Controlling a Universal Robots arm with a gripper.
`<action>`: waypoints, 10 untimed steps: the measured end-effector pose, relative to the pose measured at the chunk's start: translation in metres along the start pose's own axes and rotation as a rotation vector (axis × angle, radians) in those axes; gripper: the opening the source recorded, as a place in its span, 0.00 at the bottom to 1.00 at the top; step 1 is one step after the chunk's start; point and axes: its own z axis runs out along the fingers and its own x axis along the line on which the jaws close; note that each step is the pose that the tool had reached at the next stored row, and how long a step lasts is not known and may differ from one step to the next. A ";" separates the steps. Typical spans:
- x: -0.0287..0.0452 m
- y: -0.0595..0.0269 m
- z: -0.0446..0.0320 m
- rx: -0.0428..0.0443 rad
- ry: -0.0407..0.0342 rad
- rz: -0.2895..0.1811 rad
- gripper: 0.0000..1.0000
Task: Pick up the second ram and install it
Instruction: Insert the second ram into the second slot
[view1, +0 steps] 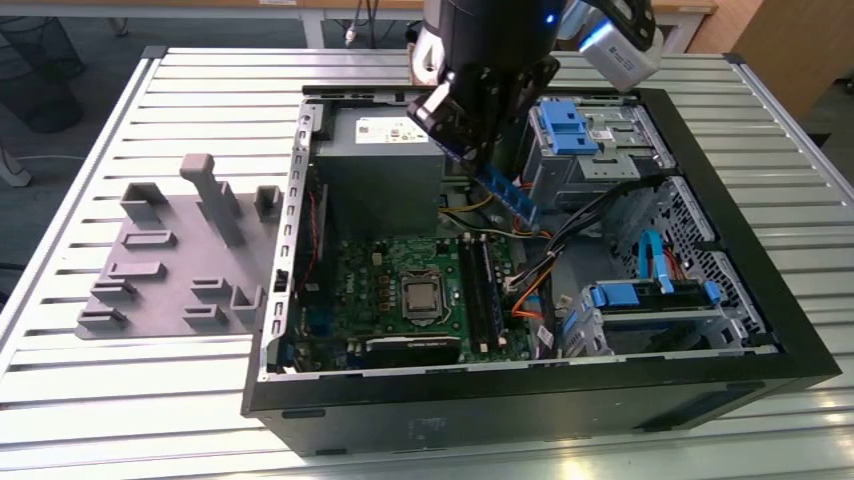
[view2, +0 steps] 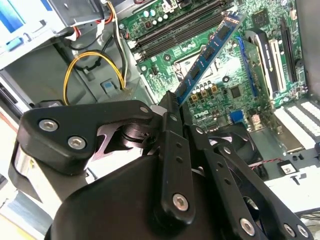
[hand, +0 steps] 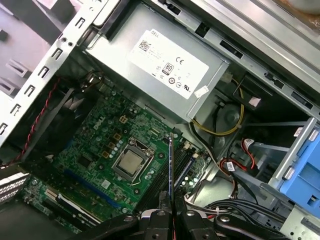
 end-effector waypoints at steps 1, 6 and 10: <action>0.0000 0.0000 0.0000 0.0003 -0.0002 0.005 0.14; 0.0000 0.0000 0.0000 0.0008 -0.0006 0.016 0.14; 0.0000 0.0000 0.0000 0.0009 -0.0007 0.017 0.14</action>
